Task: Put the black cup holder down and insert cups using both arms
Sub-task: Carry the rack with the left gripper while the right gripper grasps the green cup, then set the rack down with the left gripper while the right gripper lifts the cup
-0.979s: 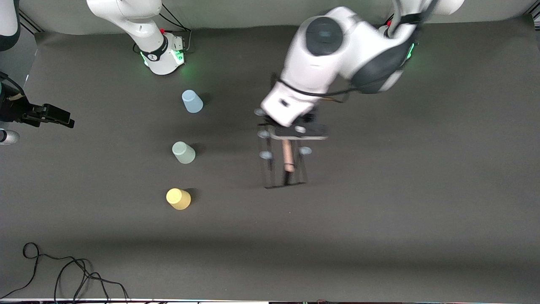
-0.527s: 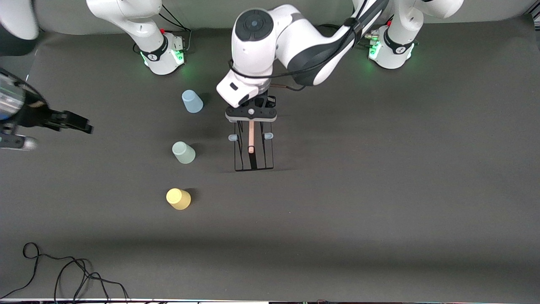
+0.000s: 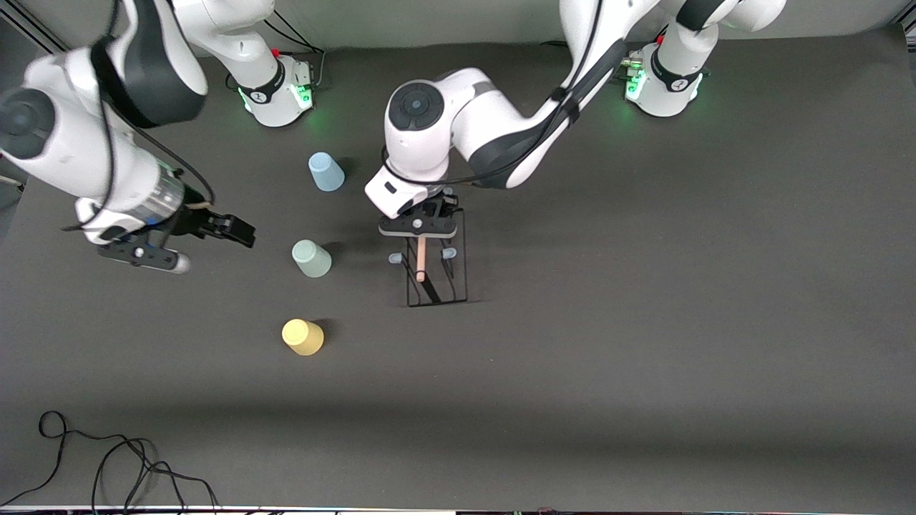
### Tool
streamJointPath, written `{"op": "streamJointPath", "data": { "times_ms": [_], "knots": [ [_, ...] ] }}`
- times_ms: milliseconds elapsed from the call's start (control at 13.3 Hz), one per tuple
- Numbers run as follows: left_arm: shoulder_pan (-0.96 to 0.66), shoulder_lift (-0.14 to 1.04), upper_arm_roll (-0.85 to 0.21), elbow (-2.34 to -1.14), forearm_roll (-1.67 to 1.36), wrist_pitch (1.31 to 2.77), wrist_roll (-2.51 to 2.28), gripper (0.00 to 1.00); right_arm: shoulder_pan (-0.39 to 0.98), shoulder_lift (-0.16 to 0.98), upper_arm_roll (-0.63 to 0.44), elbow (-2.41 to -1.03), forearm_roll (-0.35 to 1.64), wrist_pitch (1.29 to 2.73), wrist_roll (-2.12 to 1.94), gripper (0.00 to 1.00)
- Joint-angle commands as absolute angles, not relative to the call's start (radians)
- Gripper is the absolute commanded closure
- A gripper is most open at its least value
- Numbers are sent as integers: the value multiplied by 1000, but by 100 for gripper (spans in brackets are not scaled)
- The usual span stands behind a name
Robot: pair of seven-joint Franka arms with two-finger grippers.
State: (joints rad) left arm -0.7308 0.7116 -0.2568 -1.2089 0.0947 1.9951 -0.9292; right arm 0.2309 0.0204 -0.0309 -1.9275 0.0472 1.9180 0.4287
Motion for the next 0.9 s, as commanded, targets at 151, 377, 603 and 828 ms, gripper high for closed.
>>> {"op": "streamJointPath", "data": {
  "times_ms": [151,377,603,828],
  "knots": [
    [-753,741,-245,-1227,110,2104,-950,100,238,14,-37,-2141,51,2182,449,0],
    [-753,750,-244,-1229,107,2106,-953,100,278,73,-38,-2235,52,2339,449,0],
    [-746,758,-244,-1227,106,2106,-953,12,282,168,-38,-2235,52,2384,446,0],
    [-744,747,-235,-1216,109,2106,-951,0,296,221,-38,-2249,55,2404,443,0]
  ]
}}
